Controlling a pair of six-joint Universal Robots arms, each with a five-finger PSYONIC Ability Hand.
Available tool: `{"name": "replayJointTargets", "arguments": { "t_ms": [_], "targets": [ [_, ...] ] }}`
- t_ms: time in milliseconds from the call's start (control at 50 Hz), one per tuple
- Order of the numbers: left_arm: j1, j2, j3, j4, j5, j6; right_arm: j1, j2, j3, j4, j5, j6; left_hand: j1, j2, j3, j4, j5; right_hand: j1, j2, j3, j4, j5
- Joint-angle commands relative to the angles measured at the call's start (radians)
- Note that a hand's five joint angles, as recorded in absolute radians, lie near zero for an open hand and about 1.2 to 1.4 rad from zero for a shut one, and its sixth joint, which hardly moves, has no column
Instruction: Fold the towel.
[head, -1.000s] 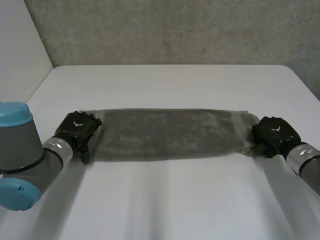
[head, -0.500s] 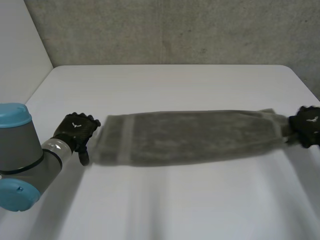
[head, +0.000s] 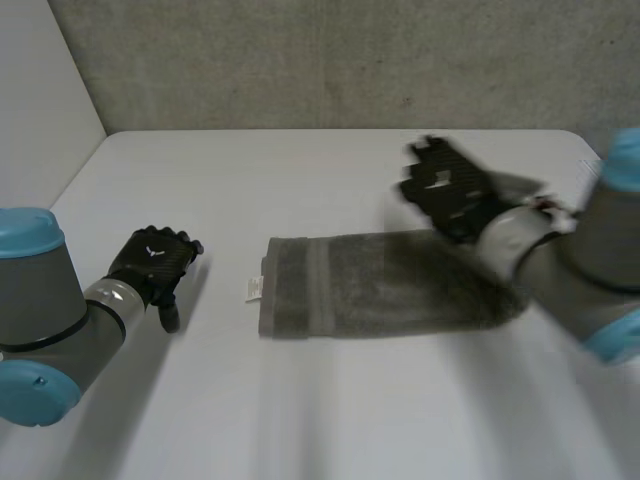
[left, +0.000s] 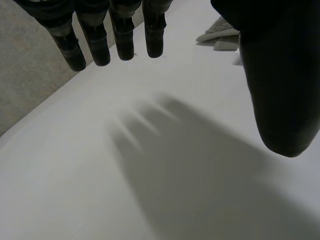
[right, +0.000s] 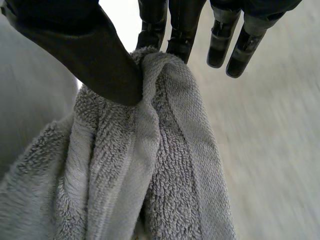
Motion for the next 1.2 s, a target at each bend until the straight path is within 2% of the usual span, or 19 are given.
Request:
{"name": "replayJointTargets", "arguments": {
  "t_ms": [20,180,280,300,320,340,420,460,480,520,580,620,640,740,780,960,1200],
  "targets": [
    [0.001,0.003,0.0,0.011,-0.002,-0.001,0.304,0.187,-0.172,-0.002,0.127,0.001,-0.102,-0.057,-0.042,-0.056,-0.04,0.091,0.143,-0.051,-0.078,0.09],
    [0.001,0.004,-0.002,0.014,-0.002,0.0,0.419,0.337,-0.286,0.003,0.141,0.005,-0.102,-0.057,-0.042,-0.056,-0.04,0.091,0.143,-0.051,-0.078,0.09],
    [0.001,0.006,-0.002,0.014,-0.003,-0.001,0.456,0.356,-0.274,0.009,0.136,0.013,-0.102,-0.057,-0.042,-0.056,-0.04,0.091,0.143,-0.051,-0.078,0.09],
    [0.001,0.006,-0.002,0.014,-0.003,-0.001,0.453,0.356,-0.261,0.006,0.136,0.025,-0.102,-0.057,-0.042,-0.056,-0.04,-0.282,-0.231,-0.051,-0.078,-0.284],
    [0.001,0.004,-0.002,0.014,-0.003,-0.001,0.453,0.356,-0.261,0.006,0.136,0.025,-0.102,-0.057,-0.042,-0.056,-0.04,-0.286,-0.235,-0.051,-0.078,-0.288],
    [0.001,0.004,0.0,0.014,-0.003,-0.001,0.449,0.351,-0.254,0.01,0.141,0.048,-0.102,-0.057,-0.042,-0.056,-0.04,-1.13,-1.079,-0.051,-0.078,-1.132],
    [0.0,0.006,0.008,0.014,-0.003,-0.001,0.443,0.316,-0.231,0.026,0.144,0.136,-0.105,-0.06,-0.042,-0.056,-0.042,-1.13,-1.079,-0.051,-0.078,-1.132],
    [-0.002,0.007,0.015,0.014,-0.003,-0.003,0.401,0.209,-0.188,0.058,0.135,0.25,-0.105,-0.06,-0.042,-0.056,-0.042,-1.13,-1.079,-0.051,-0.078,-1.132],
    [-0.007,0.01,0.021,0.014,-0.005,-0.003,0.401,0.209,-0.188,0.058,0.135,0.251,-0.105,-0.06,-0.042,-0.056,-0.042,-1.13,-1.079,-0.051,-0.078,-1.132],
    [-0.016,0.01,0.032,0.014,-0.003,-0.009,0.313,0.102,-0.122,0.067,0.118,0.373,-0.105,-0.06,-0.042,-0.056,-0.042,-1.13,-1.079,-0.051,-0.078,-1.132],
    [-0.053,0.018,0.067,0.012,-0.006,-0.035,0.265,0.055,-0.099,0.069,0.112,0.426,-0.102,-0.057,-0.042,-0.056,-0.04,-1.13,-1.079,-0.051,-0.078,-1.132],
    [-0.089,0.019,0.098,0.012,-0.006,-0.079,0.162,-0.032,-0.042,0.073,0.084,0.513,-0.096,-0.051,-0.042,-0.056,-0.034,-1.13,-1.079,-0.051,-0.078,-1.132],
    [-0.089,0.019,0.098,0.012,-0.006,-0.079,0.162,-0.032,-0.042,0.073,0.084,0.513,-0.096,-0.051,-0.042,-0.056,-0.034,-1.13,-1.079,-0.051,-0.078,-1.132],
    [-0.154,0.019,0.147,0.012,-0.005,-0.155,-0.01,-0.123,0.117,0.066,0.018,0.555,-0.087,-0.042,-0.042,-0.056,-0.025,-1.13,-1.079,-0.051,-0.078,-1.132],
    [-0.209,0.009,0.181,0.009,-0.006,-0.191,-0.039,-0.126,0.157,0.061,0.003,0.553,-0.084,-0.039,-0.042,-0.056,-0.022,-1.13,-1.079,-0.051,-0.078,-1.132],
    [-0.338,-0.062,0.253,0.005,-0.008,-0.26,-0.145,-0.104,0.343,-0.055,-0.054,0.545,-0.081,-0.036,-0.042,-0.056,-0.019,-1.13,-1.079,-0.051,-0.078,-1.132],
    [-0.424,-0.174,0.323,0.009,-0.012,-0.377,-0.148,0.031,0.345,-0.118,-0.045,0.513,-0.079,-0.033,-0.042,-0.056,-0.016,-1.111,-1.06,-0.051,-0.078,-1.113]
  ]
}}
